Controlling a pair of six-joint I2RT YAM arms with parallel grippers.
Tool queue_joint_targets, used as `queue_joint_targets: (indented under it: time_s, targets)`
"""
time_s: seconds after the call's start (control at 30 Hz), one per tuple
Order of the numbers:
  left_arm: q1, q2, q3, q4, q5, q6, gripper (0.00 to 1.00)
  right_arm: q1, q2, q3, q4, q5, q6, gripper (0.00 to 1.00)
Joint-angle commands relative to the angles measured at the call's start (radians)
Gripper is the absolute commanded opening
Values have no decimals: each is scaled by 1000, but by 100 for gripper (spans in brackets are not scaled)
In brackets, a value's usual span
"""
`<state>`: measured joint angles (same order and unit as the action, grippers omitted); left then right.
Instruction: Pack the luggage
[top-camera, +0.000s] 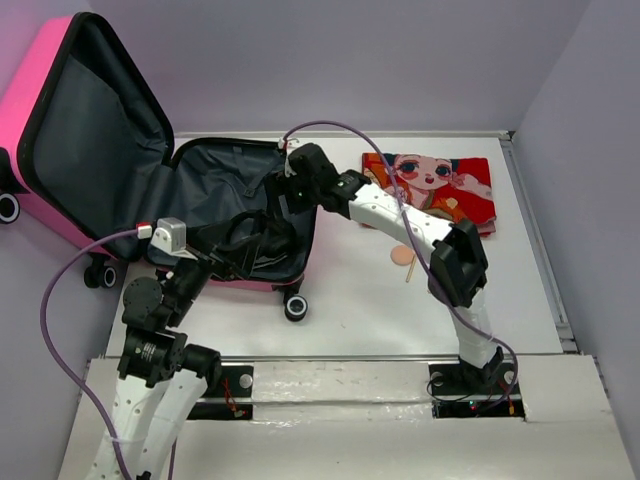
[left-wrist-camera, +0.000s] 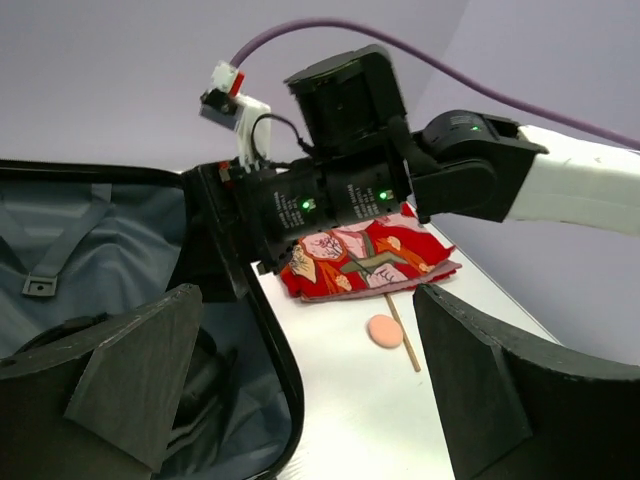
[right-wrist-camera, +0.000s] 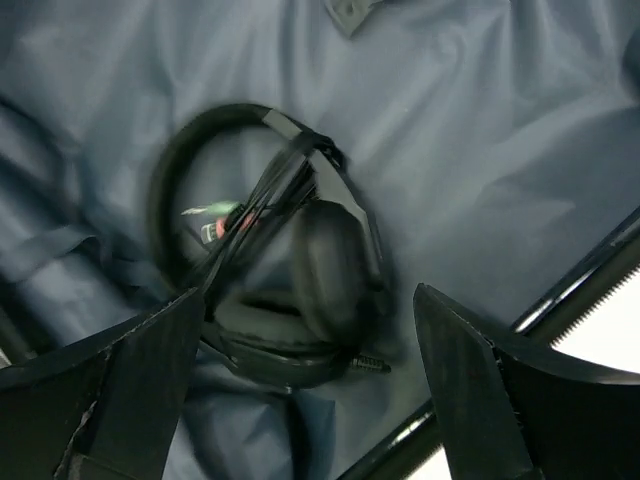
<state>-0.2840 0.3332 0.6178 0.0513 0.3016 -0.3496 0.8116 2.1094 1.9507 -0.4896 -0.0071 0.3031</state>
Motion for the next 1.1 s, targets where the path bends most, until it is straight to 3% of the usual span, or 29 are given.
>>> queue_joint_targets:
  time_s: [0.0,0.2,0.3,0.5,0.7,0.83,1.07]
  targets:
    - [6,10,42,27,-19,12,99,-5,-143,-27,59,65,-1,89]
    - [14,26,39,30,-16,6,99,-5,-423,-435,151,235,-1,70]
    - [16,35,34,30,-9,4,99,-43,-567,-662,160,344,56,43]
    - [23,78,36,30,27,-2,99,-276,-848,-1079,160,367,168,36]
    - [31,96,37,32,65,-6,99,-408,-885,-1174,158,414,162,39]
    - [32,90,36,33,76,-6,99,-483,-798,-1133,184,372,149,41]
    - [31,82,36,35,88,-8,99,-505,-603,-1041,224,289,154,40]
